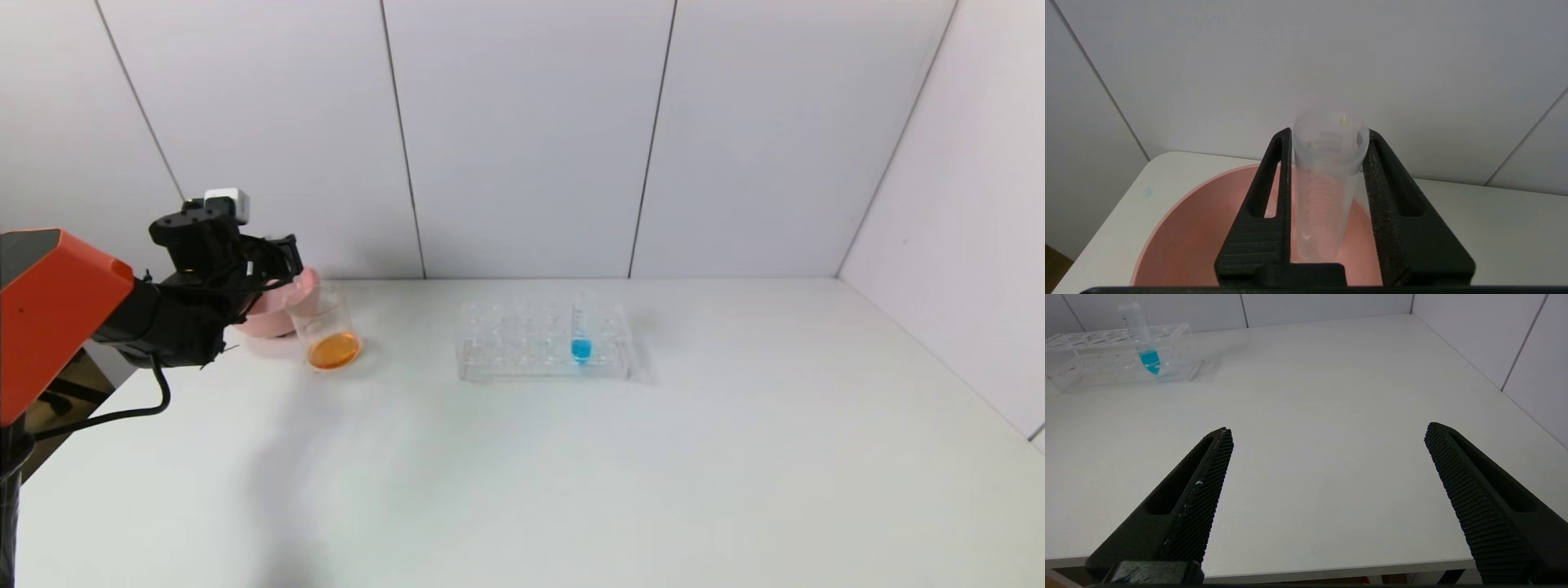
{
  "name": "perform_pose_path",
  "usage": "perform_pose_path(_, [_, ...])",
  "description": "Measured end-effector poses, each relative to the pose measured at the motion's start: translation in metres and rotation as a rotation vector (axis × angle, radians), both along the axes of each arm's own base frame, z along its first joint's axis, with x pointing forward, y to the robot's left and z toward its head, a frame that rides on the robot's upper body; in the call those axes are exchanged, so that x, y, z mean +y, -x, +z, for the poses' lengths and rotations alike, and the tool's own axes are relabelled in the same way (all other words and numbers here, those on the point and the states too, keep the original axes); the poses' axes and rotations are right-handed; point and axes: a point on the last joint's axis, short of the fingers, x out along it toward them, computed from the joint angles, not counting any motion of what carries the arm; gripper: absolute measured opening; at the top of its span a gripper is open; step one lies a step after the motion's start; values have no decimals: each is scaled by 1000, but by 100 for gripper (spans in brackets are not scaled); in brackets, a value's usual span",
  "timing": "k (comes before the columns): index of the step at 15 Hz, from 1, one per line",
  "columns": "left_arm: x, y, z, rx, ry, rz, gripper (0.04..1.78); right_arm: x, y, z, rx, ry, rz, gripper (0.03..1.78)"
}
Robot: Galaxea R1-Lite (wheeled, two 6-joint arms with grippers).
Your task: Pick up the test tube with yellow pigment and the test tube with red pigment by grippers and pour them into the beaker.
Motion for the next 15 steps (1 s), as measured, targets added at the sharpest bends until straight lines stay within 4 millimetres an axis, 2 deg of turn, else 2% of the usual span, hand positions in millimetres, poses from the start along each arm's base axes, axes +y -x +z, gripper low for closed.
perform_pose_path(5, [0, -2, 1, -6, -4, 0, 143, 0, 0, 0, 0, 0, 0, 171])
perform_pose_path(7, [0, -1, 4, -13, -5, 10, 163, 0, 0, 0, 0, 0, 0, 171])
perform_pose_path(10, [0, 9, 15, -18, -8, 39, 177, 0, 0, 0, 0, 0, 0, 171])
perform_pose_path(15, [1, 49, 55, -42, -51, 34, 176, 0, 0, 0, 0, 0, 0, 171])
